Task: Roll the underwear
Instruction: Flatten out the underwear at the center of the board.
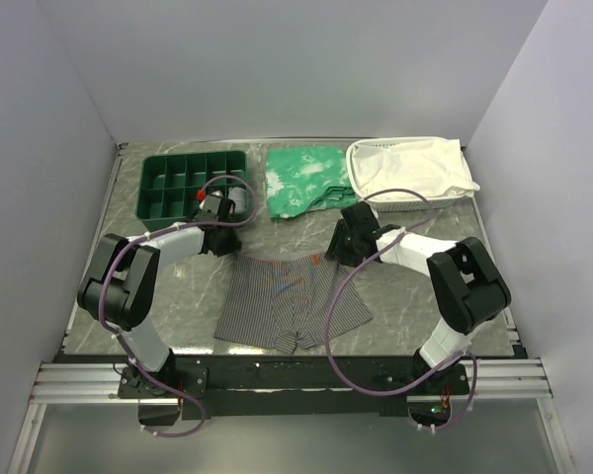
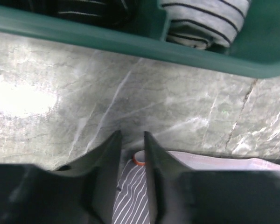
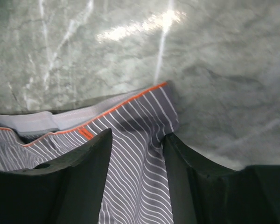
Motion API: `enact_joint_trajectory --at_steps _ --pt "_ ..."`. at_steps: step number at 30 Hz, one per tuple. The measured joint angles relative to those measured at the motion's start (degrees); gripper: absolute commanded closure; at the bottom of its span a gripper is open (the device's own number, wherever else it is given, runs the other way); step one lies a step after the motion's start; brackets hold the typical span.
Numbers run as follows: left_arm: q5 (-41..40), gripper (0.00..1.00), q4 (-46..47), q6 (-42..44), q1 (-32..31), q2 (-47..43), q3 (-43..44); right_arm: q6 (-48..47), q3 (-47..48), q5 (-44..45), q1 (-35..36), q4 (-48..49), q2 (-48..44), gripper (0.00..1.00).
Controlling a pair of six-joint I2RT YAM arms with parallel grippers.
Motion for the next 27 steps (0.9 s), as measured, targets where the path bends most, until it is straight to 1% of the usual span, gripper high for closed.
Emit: enact_joint_trajectory --at_steps 1,2,4,7,8,10,11,14,22,27 --pt "-0.02 0.76 -0.09 0.00 0.11 0.04 0.00 -0.11 0.52 -0.28 -0.07 0.09 0.46 0.46" --pt "-0.04 0.84 -0.17 -0.17 0.20 0.09 0.02 -0.28 0.90 -0.57 -0.09 0.26 0.87 0.46" --pt "-0.02 0.85 -0.37 0.00 0.42 0.09 0.04 -0.55 1.55 -0.96 -0.11 0.28 1.44 0.46" --pt "0.00 0.82 -0.96 -0.04 0.66 0.13 0.15 -0.85 2.03 -1.36 -0.11 0.15 1.75 0.45" --pt "0.00 0.75 -1.38 -0.07 0.70 0.13 0.31 -0.90 2.03 -1.40 -0.11 0.13 1.75 0.45" --pt "0.11 0.72 -2.14 -0.04 0.79 0.11 0.57 -0.87 2.03 -1.46 -0.11 0.09 1.75 0.45" --pt "0.28 0.66 -2.58 -0.02 0.83 0.02 0.74 -0.87 2.03 -1.53 -0.11 0.09 1.75 0.44" --pt "1.18 0.59 -3.78 0.13 0.92 -0.46 0.83 -0.87 2.03 -1.66 -0.11 0.13 1.75 0.44" --pt "5.95 0.60 -7.67 0.61 1.14 -1.51 0.85 -1.03 2.03 -2.54 -0.11 0.15 1.70 0.43" --pt "8.04 0.65 -8.96 1.44 1.14 -1.51 0.83 -1.05 2.03 -3.06 -0.11 0.15 1.70 0.43"
